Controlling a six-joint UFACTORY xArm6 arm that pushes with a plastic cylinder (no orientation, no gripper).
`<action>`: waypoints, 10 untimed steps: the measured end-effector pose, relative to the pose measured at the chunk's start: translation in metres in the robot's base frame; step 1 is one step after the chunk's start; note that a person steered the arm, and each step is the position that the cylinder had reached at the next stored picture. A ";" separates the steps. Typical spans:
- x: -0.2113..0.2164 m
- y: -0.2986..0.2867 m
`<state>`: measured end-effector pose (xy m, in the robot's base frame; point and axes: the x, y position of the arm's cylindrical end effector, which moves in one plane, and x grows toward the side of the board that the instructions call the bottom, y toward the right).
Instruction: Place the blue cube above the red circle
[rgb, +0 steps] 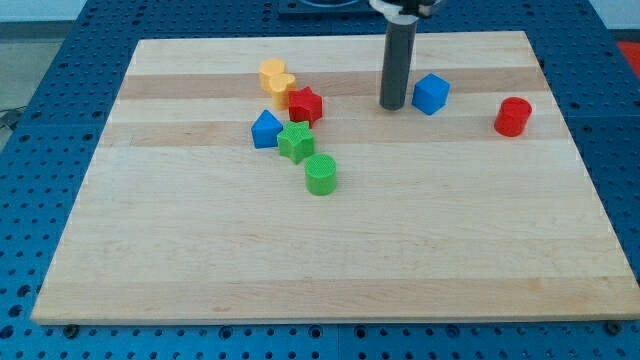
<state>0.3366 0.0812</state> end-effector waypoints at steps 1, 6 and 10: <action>0.000 0.000; -0.003 0.100; 0.020 -0.017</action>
